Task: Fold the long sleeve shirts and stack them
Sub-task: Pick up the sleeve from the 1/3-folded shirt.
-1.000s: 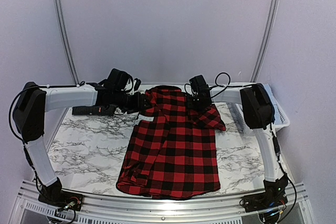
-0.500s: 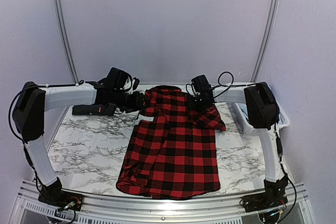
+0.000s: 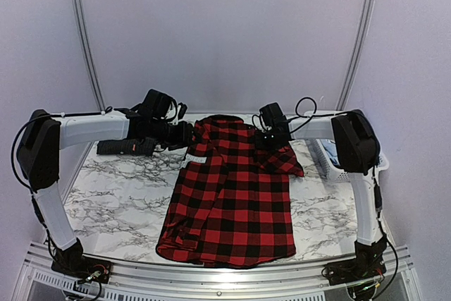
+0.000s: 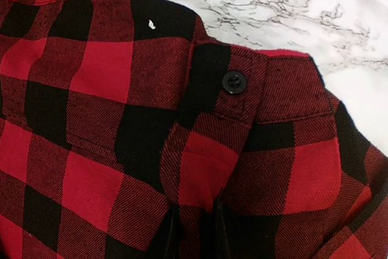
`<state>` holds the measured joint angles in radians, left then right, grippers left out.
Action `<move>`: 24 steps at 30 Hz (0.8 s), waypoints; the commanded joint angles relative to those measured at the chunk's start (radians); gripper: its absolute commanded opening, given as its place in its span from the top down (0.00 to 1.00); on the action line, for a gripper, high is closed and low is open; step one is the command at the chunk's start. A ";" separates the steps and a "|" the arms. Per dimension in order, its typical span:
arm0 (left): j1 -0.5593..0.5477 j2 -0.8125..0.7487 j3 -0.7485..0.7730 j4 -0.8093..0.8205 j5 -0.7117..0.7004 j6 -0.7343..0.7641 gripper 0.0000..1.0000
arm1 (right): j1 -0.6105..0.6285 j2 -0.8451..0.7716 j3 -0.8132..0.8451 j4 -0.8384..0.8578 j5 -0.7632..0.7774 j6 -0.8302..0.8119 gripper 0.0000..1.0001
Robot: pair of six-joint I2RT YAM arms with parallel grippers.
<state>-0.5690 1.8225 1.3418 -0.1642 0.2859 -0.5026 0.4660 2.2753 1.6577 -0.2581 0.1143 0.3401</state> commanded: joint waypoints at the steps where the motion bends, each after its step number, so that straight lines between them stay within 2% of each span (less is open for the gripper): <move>1: 0.004 -0.026 0.013 -0.029 -0.018 0.022 0.45 | -0.005 -0.072 -0.010 0.004 0.002 -0.008 0.87; 7: 0.004 -0.030 0.013 -0.027 -0.014 0.035 0.45 | -0.005 -0.135 -0.041 0.018 -0.011 -0.037 0.87; 10: 0.004 -0.034 0.016 -0.012 0.003 0.057 0.45 | -0.004 -0.179 -0.055 0.018 -0.058 -0.069 0.97; 12: 0.004 -0.038 0.022 -0.001 0.017 0.086 0.45 | -0.004 -0.220 -0.076 0.032 -0.137 -0.108 1.00; 19: -0.011 -0.062 0.013 0.106 0.056 0.312 0.40 | -0.005 -0.335 -0.126 0.025 -0.530 -0.263 1.00; 22: -0.018 -0.045 0.015 0.182 0.059 0.380 0.38 | 0.003 -0.374 -0.154 0.007 -0.639 -0.315 1.00; 24: -0.019 -0.033 0.009 0.246 0.109 0.427 0.37 | 0.013 -0.406 -0.179 0.004 -0.685 -0.338 1.00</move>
<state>-0.5808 1.8053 1.3418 -0.0662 0.3264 -0.2211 0.4675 1.9293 1.5112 -0.2447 -0.3714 0.0937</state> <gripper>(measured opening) 0.624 0.003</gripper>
